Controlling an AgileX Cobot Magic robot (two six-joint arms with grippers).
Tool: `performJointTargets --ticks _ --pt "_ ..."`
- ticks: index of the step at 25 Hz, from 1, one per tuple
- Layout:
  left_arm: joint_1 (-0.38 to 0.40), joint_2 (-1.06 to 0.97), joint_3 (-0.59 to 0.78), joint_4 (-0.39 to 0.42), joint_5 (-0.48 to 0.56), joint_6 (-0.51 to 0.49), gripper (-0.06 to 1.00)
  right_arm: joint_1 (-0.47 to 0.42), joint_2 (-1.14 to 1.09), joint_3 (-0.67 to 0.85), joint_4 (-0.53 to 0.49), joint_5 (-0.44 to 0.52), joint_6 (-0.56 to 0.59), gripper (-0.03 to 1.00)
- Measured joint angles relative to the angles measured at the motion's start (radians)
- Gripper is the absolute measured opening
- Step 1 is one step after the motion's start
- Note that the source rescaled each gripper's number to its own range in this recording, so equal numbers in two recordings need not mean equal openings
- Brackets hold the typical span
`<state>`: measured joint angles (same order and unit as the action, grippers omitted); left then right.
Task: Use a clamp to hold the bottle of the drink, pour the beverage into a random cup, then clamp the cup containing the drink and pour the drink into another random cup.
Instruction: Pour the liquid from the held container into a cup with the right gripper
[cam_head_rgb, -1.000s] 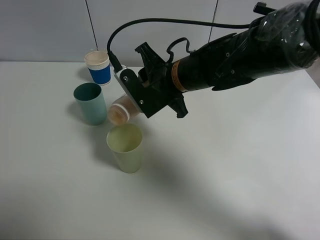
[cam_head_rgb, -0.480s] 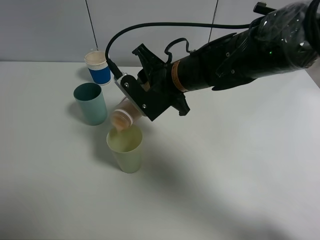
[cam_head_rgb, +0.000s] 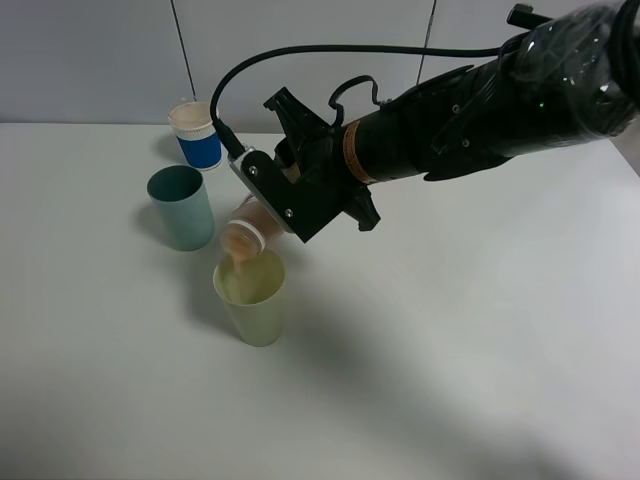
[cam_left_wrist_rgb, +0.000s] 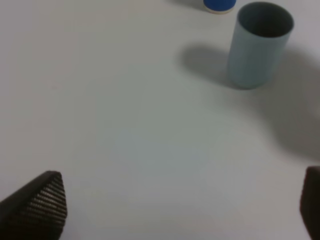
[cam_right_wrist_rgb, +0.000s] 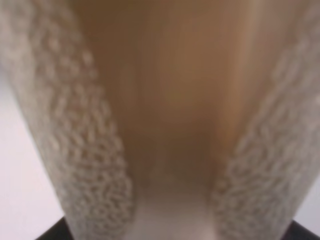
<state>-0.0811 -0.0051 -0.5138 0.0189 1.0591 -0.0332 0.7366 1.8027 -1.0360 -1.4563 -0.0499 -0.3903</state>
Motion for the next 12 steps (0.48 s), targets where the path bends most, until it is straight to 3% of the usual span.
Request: performJointTargets --ticks 12 --pt "0.0 0.0 0.0 0.0 0.0 0.0 0.95 0.0 0.0 0.0 0.0 0.0 -0.027 0.02"
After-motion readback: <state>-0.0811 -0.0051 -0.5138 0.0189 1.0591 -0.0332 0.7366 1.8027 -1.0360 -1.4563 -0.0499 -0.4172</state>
